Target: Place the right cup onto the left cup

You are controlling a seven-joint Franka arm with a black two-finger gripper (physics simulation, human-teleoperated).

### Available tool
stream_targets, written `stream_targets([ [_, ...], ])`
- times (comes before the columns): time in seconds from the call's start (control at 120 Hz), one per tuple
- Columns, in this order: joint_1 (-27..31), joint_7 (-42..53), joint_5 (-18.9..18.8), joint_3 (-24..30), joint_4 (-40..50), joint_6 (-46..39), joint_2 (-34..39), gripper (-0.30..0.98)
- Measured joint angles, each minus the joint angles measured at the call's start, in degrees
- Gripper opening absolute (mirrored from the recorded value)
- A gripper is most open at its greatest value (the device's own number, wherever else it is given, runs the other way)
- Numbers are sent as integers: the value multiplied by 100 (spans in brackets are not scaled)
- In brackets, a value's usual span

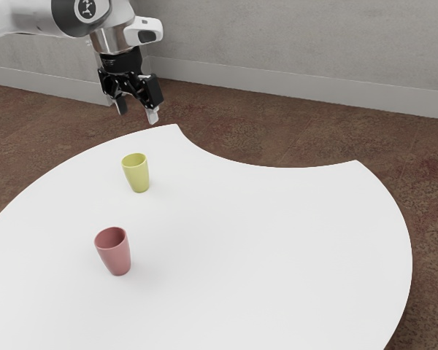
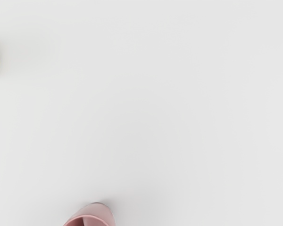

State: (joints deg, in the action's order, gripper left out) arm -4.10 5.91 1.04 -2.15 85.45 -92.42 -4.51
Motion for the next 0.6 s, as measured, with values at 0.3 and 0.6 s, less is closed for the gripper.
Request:
stream_targets([
  [0.3, -2, 51, -2, 0, 21, 1, -1, 69],
  [0.6, -8, 52, 11, -1, 1561, -139, 791, 69],
])
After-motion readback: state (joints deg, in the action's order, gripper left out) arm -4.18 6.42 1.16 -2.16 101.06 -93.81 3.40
